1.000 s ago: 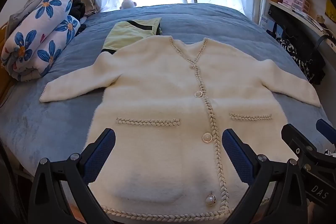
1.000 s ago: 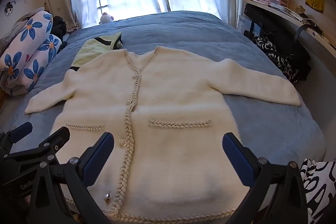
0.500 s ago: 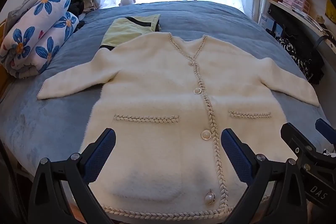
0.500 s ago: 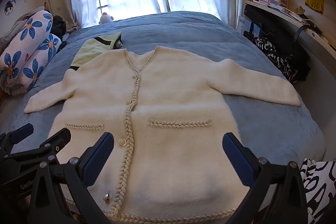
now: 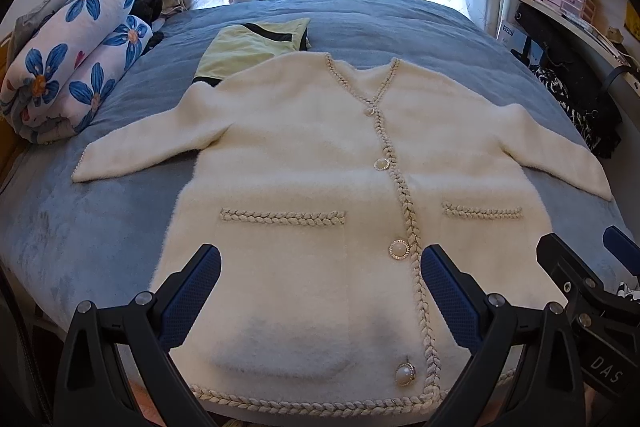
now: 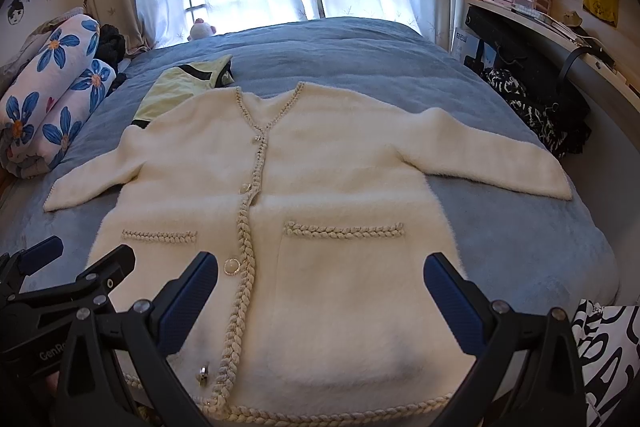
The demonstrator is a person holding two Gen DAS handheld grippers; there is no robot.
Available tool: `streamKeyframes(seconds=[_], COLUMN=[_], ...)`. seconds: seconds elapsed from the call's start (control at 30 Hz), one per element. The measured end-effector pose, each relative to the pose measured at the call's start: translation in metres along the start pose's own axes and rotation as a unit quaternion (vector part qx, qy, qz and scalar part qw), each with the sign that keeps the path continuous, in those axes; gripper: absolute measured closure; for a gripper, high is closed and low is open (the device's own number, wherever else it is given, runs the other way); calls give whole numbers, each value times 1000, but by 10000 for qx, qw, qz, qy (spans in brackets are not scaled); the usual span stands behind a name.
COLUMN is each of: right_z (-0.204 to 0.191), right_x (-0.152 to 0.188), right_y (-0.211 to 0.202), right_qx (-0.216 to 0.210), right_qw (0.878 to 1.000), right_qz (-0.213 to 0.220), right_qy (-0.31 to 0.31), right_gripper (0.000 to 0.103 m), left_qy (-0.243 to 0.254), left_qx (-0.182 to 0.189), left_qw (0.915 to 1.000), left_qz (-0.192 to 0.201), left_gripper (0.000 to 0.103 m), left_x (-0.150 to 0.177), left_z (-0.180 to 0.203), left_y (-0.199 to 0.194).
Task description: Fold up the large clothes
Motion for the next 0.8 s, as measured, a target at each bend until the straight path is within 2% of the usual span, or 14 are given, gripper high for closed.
streamKeyframes(seconds=[0.8], right_z=[-2], right_x=[4], right_y=[8], right_qx=[8], right_qw=[10000], right_qz=[-79], right_qy=[12], right_gripper=[0], left_qy=[43], left_qx=[-57], left_qw=[9999], left_qz=[-77], left_gripper=[4], left_x=[2], left_z=[0], left_y=[3])
Point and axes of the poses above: each gripper's, at about its wrist camera, not at the fingertips, and y roughly the way its jaws point, z to its right, x to its underside, the point moved 8 cm from there along y, roughly the way its jaws point, and after that the axes turned 1 degree about z, right-handed, at the moved point
